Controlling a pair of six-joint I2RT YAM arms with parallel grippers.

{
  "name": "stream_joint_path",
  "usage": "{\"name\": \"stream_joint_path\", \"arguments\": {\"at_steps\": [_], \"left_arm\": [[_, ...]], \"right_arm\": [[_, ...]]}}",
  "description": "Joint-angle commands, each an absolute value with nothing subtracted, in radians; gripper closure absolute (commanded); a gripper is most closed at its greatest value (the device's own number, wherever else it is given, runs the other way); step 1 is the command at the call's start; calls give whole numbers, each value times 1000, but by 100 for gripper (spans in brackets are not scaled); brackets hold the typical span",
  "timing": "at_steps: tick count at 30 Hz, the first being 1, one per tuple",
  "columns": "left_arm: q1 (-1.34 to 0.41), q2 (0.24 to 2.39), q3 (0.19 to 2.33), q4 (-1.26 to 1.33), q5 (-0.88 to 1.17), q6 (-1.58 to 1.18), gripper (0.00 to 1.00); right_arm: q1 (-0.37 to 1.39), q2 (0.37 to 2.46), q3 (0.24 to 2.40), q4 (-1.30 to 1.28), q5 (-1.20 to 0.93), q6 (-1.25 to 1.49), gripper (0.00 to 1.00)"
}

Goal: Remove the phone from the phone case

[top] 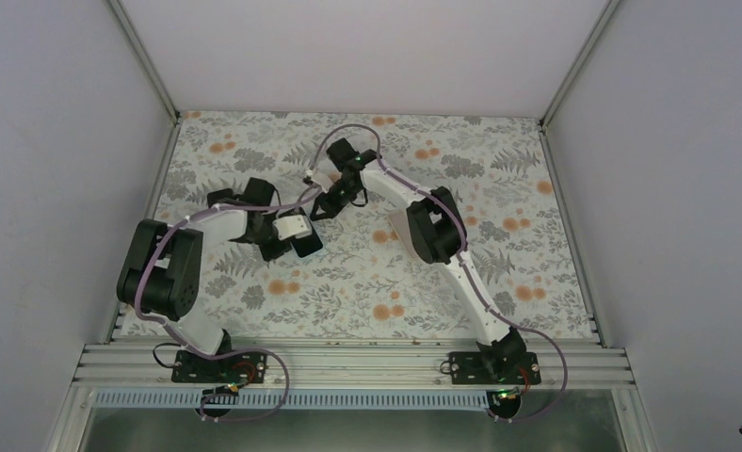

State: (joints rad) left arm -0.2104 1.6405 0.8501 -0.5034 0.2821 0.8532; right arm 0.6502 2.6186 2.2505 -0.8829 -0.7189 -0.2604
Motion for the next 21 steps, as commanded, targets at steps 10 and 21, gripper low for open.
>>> {"name": "stream_joint_path", "arguments": {"at_steps": [10,21], "left_arm": [[-388,1710,952,-607,441,746,98],[-335,1311,1050,-825,430,798,25]], "right_arm": [[651,2626,2208,-878,-670,-301,97],[606,2284,1916,-823,-469,-383,0]]}}
